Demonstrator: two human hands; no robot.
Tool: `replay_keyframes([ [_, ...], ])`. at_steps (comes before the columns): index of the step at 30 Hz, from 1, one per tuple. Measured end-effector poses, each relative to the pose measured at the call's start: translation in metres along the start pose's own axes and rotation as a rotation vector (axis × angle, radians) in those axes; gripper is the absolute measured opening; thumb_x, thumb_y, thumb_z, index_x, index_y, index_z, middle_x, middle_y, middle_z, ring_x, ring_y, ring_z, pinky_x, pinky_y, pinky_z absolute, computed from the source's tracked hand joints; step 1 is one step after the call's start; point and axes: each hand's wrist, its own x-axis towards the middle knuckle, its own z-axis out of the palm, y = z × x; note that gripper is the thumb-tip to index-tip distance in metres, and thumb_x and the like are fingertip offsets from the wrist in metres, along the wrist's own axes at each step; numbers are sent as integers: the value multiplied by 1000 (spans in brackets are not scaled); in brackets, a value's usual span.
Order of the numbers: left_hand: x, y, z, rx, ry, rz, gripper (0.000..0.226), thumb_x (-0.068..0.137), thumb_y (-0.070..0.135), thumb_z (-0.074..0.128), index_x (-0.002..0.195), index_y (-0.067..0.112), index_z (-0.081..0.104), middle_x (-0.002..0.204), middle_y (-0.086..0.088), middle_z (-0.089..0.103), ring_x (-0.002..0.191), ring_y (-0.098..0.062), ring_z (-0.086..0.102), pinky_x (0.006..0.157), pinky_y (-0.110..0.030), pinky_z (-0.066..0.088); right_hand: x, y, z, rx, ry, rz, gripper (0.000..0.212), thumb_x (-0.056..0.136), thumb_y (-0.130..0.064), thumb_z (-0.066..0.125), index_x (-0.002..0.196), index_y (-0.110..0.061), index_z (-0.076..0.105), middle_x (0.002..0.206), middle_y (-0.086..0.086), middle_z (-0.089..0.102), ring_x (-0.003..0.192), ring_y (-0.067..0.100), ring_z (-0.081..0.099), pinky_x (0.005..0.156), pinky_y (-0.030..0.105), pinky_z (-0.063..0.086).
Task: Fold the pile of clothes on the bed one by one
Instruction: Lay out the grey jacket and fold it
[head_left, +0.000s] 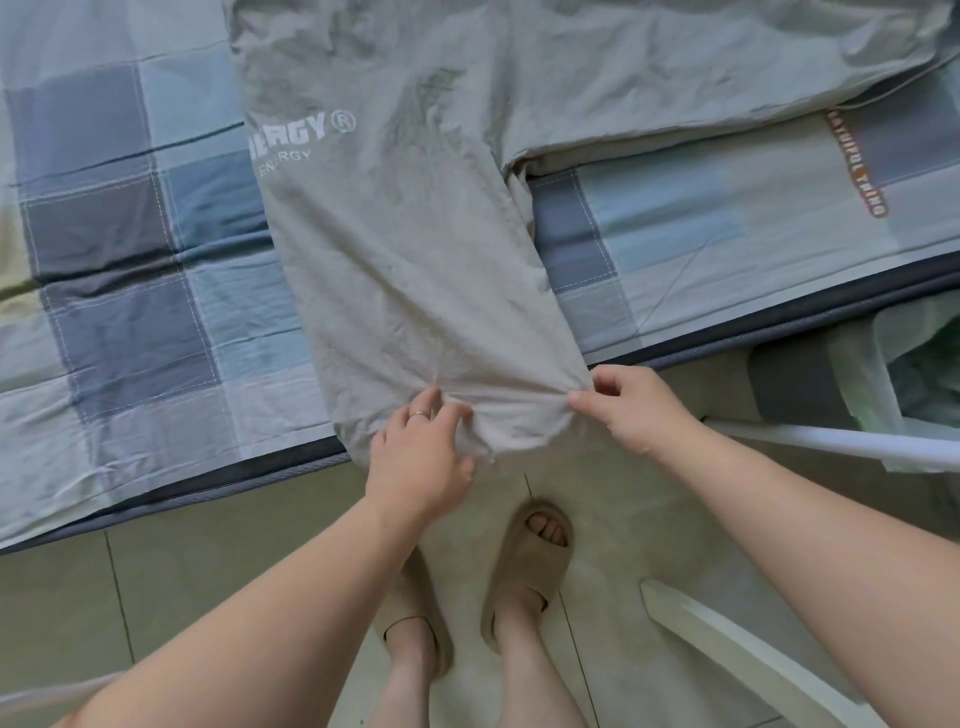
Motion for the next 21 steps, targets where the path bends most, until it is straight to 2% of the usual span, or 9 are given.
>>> replay_keyframes([
  [3,2,2,1,-3,-3,-26,51,92,38,59,140,37,43,163,5,19,143,-29,31,110,-45,31,6,11,1,-123,69,48,17,98,-21,60,83,-13,57,74,-2,55,70,16,49,62,31,34],
  [5,3,2,0,-9,-22,-53,48,92,40,59,139,36,47,164,6,19,143,-29,32,110,-46,31,7,18,4,-208,5,136,12,99,-24,58,96,-13,56,89,2,59,84,20,54,68,30,35],
  [7,5,2,-1,-4,-27,-52,45,93,40,59,136,35,50,162,5,23,141,-30,35,109,-45,32,5,23,8,-230,13,165,23,97,-32,62,111,-15,55,106,2,61,98,21,56,81,30,41],
  [10,9,0,-7,-30,78,-33,40,92,35,59,132,31,53,158,2,32,138,-30,38,107,-45,34,4,14,13,-287,240,-29,46,91,-36,67,130,-18,51,128,4,55,120,26,51,103,42,41],
  [12,14,-3,-11,-27,167,-10,42,91,32,59,133,33,50,160,0,29,145,-31,27,110,-47,31,11,0,17,-335,282,-117,63,90,-38,68,144,-20,41,145,6,44,133,29,41,111,46,35],
  [14,20,-6,-14,11,231,26,50,92,32,58,140,37,43,165,-2,19,152,-32,14,115,-51,25,20,-17,23,-473,287,-181,76,91,-41,66,155,-29,26,161,6,23,146,30,24,118,47,24],
  [17,30,-11,-13,92,202,98,60,94,33,55,149,43,33,169,2,11,154,-32,8,117,-50,21,37,-30,34,-819,168,-371,77,97,-42,55,159,-42,7,168,-3,-13,155,25,-6,123,50,8],
  [19,32,-16,-8,117,90,115,66,94,35,54,153,44,26,169,5,6,154,-29,6,120,-48,19,42,-23,39,-959,-20,-393,75,100,-40,48,159,-40,2,167,-5,-18,155,21,-11,124,50,4],
  [21,28,-23,-3,129,35,117,72,92,35,56,155,44,21,170,7,1,155,-27,4,122,-47,17,37,-11,41,-1018,-148,-310,75,101,-39,47,159,-37,0,167,-7,-17,155,17,-11,124,52,2],
])
